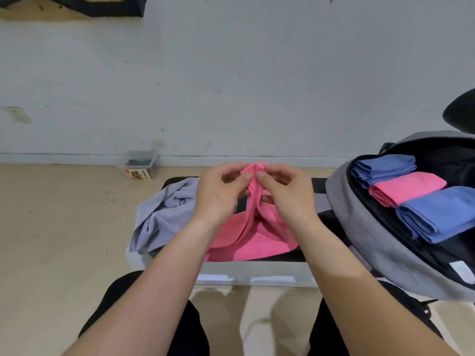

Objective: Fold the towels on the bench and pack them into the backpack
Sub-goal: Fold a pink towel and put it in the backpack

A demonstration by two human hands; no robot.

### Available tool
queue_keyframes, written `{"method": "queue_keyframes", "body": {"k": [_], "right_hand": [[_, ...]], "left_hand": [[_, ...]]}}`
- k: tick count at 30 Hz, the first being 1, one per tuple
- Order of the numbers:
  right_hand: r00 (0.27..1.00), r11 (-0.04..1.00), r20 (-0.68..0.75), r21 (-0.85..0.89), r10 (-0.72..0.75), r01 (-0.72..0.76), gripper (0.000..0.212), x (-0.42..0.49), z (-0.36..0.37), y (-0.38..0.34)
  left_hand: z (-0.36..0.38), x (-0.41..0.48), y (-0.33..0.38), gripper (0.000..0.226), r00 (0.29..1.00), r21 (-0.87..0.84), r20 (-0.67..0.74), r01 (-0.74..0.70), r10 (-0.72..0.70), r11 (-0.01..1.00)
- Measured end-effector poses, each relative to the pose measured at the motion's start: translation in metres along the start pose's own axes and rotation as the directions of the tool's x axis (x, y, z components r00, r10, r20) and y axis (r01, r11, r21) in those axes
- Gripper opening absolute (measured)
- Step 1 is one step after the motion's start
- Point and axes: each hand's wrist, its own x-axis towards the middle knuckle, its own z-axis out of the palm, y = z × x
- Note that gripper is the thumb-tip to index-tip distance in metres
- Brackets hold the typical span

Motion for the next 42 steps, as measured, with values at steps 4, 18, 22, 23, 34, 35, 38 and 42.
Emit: {"method": "queue_keyframes", "body": {"k": [4, 18, 22, 23, 34, 35, 38, 42], "right_hand": [[1.000, 0.997, 0.011, 0.082, 0.000, -0.001, 0.004, 0.001, 0.007, 0.008], [0.985, 0.984, 0.089, -0.085, -0.149, 0.156, 0.011, 0.003, 0.019, 0.013], [0.954, 0.923, 0.186, -0.264, -0.237, 0.281, 0.015, 0.000, 0.016, 0.011], [0.944, 0.899, 0.217, -0.313, -0.247, 0.307, 0.015, -0.001, 0.016, 0.010], [0.940, 0.849, 0.340, -0.486, -0.038, 0.210, 0.072, 0.034, -0.018, 0.021], [0.918, 0.835, 0.396, -0.508, 0.005, 0.214, 0.075, 0.037, -0.020, 0.020], [0.820, 0.766, 0.557, -0.582, 0.131, 0.273, 0.080, 0.042, -0.016, 0.011], [0.677, 0.625, 0.683, -0.661, 0.272, 0.416, 0.079, 0.045, -0.005, -0.007]], "left_hand": [[-0.006, 0.009, -0.010, 0.016, 0.991, 0.046, -0.137, 0.016, -0.009, 0.999], [-0.015, 0.007, -0.015, 0.006, 0.985, -0.067, -0.170, 0.021, -0.032, 0.998], [-0.017, 0.005, -0.012, 0.006, 0.989, -0.063, -0.144, 0.012, -0.021, 0.998], [-0.018, 0.005, -0.011, 0.007, 0.991, -0.041, -0.136, 0.007, -0.012, 0.999], [-0.037, 0.000, -0.011, 0.017, 0.988, 0.192, 0.124, -0.118, 0.095, 0.974], [-0.041, -0.002, -0.010, 0.018, 0.978, 0.196, 0.185, -0.131, 0.095, 0.972], [-0.050, -0.007, -0.006, 0.018, 0.940, 0.241, 0.325, -0.189, 0.104, 0.952], [-0.056, -0.014, 0.000, 0.020, 0.910, 0.221, 0.405, -0.191, 0.089, 0.956]]}}
